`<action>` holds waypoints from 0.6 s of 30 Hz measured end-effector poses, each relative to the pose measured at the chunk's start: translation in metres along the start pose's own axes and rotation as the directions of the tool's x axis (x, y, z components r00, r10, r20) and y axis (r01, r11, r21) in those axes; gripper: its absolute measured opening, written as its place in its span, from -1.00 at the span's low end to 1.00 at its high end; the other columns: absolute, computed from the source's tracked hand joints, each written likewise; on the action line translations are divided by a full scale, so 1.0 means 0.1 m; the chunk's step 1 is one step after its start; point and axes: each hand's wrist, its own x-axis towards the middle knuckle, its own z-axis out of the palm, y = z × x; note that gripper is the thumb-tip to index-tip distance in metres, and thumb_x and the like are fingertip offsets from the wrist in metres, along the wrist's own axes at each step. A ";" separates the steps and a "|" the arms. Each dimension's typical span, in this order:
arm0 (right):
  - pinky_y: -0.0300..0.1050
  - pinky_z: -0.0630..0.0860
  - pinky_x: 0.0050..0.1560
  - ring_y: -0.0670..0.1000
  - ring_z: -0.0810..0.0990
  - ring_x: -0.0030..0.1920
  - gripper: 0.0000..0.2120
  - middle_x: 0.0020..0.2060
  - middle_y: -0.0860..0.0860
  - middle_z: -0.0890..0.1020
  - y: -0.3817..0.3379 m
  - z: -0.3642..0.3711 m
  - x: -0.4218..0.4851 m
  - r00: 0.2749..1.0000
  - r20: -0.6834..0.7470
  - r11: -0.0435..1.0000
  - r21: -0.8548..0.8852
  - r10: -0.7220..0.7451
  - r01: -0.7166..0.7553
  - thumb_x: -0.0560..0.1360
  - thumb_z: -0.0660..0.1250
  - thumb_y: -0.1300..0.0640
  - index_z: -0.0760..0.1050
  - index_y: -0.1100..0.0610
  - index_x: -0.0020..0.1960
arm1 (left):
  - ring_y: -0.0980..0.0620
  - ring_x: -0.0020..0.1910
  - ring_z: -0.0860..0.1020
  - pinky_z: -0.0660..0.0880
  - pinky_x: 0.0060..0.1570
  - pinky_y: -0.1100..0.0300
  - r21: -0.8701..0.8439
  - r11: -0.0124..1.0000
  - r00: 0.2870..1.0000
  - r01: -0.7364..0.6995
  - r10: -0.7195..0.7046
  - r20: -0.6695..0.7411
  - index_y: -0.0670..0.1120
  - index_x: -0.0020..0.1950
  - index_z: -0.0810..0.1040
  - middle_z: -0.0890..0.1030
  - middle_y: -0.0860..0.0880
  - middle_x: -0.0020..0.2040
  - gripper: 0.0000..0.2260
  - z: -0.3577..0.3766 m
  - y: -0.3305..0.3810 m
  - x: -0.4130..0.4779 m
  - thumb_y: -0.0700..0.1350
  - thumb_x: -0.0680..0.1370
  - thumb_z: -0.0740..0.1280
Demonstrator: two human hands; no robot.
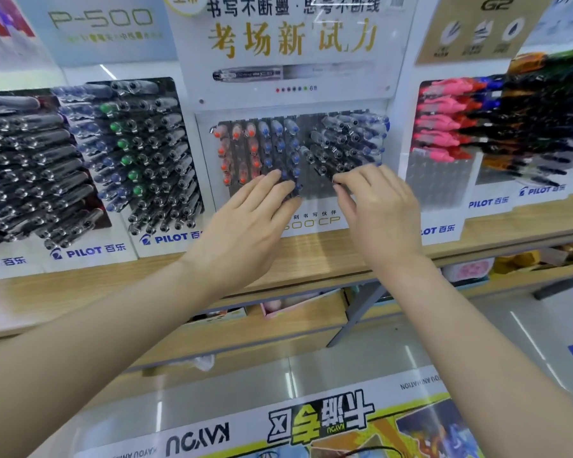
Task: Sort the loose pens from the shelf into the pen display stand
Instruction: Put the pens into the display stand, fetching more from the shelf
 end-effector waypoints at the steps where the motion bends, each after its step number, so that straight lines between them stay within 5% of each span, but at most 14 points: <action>1: -0.10 0.49 -0.27 0.10 0.57 -0.25 -0.94 -0.25 0.06 0.63 0.01 -0.03 0.00 1.000 0.013 1.000 0.008 -0.009 0.009 0.43 0.39 0.28 0.60 0.20 -0.09 | -0.27 0.27 0.45 0.19 0.28 0.00 -0.002 1.000 1.000 0.014 -0.014 0.010 -0.27 0.21 0.50 0.53 -0.24 0.19 -0.60 -0.01 0.02 0.00 -0.21 0.43 0.10; 7: -0.15 0.44 -0.31 0.09 0.57 -0.30 -0.92 -0.36 -0.01 0.63 0.03 -0.18 0.13 0.987 0.159 0.999 0.033 0.001 -0.006 0.38 0.47 0.24 0.59 0.15 -0.15 | -0.24 0.26 0.48 0.36 0.23 0.02 0.023 0.998 0.993 0.065 -0.067 0.100 -0.25 0.20 0.52 0.56 -0.22 0.18 -0.56 -0.08 0.09 0.02 -0.17 0.42 0.05; 13: -0.20 0.38 -0.43 0.05 0.54 -0.28 -0.83 -0.31 0.01 0.56 0.09 -0.23 0.19 0.967 0.246 0.998 0.030 -0.063 0.058 0.33 0.49 0.20 0.52 0.14 -0.16 | -0.24 0.25 0.49 0.34 0.23 0.00 0.063 0.986 0.973 0.156 -0.164 0.162 -0.25 0.18 0.55 0.56 -0.23 0.16 -0.60 -0.16 0.22 0.06 -0.21 0.35 0.29; 18: -0.16 0.39 -0.39 0.03 0.52 -0.28 -0.85 -0.30 0.01 0.53 0.18 -0.33 0.09 0.923 0.343 0.985 0.069 -0.173 0.159 0.50 0.23 0.09 0.50 0.14 -0.16 | -0.17 -0.03 0.57 0.35 0.00 0.04 0.094 0.948 0.923 0.305 -0.319 0.216 -0.21 0.05 0.58 0.59 -0.18 -0.01 -0.69 -0.34 0.48 0.00 -0.20 0.32 0.32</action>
